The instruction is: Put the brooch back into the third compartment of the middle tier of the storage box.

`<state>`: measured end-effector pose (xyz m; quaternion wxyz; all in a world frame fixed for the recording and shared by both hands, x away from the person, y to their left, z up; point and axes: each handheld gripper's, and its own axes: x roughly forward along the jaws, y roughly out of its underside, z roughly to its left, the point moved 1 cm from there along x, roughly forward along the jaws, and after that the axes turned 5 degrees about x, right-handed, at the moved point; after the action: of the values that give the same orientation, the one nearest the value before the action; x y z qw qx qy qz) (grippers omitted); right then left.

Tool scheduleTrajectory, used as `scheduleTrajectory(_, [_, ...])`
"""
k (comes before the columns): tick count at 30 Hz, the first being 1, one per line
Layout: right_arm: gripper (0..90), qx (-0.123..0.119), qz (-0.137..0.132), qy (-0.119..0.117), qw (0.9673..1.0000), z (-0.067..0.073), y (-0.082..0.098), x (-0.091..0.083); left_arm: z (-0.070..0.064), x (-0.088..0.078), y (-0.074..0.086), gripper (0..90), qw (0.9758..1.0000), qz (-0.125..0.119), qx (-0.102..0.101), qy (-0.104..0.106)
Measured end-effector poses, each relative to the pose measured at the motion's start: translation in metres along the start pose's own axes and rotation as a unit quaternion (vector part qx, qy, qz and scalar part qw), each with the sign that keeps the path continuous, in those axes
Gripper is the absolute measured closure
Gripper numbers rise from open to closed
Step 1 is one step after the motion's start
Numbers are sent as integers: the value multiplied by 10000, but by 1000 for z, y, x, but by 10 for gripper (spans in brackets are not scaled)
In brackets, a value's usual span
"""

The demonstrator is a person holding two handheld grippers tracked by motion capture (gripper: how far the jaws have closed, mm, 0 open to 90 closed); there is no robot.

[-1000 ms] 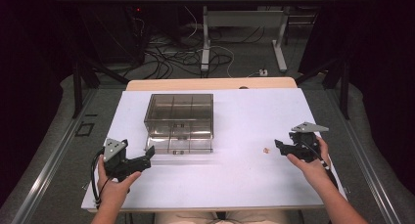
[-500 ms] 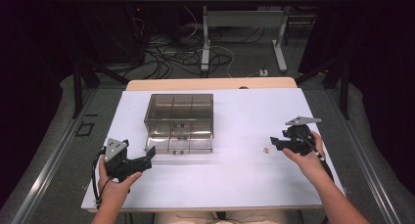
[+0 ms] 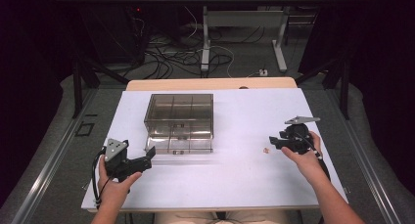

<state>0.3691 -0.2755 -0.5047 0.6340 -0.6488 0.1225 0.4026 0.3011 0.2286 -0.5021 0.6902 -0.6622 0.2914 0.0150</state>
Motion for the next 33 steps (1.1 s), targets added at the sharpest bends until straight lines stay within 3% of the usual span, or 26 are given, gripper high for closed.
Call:
scheduleTrajectory(18, [581, 249, -31, -338, 9991, -6, 11, 6, 1, 0, 0, 10, 10000, 26, 20, 34])
scheduleTrajectory(33, [668, 523, 346, -487, 9968, -4, 17, 18, 1, 1, 0, 15, 10000, 21, -13, 57])
